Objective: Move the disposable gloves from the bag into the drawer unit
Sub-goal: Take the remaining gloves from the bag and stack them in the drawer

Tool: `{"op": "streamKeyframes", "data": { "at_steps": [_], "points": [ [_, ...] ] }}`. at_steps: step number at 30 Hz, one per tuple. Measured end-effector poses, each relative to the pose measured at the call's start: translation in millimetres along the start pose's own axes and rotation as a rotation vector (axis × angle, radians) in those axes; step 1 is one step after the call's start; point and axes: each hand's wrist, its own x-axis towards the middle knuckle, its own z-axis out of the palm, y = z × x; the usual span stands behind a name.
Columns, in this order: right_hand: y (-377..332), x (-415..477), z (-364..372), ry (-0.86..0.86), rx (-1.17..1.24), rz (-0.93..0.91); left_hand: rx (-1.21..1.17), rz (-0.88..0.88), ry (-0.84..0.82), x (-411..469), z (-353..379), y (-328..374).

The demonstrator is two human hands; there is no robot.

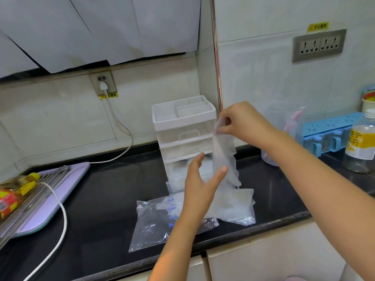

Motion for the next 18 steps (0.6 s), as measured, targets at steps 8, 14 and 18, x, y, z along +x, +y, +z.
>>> {"op": "streamKeyframes", "data": {
  "at_steps": [8,14,18],
  "points": [
    [-7,8,14,-0.001,-0.013,-0.063,0.006,0.135,0.148,32,-24,20],
    [-5,10,21,-0.046,0.15,-0.054,0.02,0.068,0.037,38,-56,26],
    [-3,13,31,-0.074,0.188,-0.045,-0.011,-0.06,0.066,39,-71,27]
  ]
}}
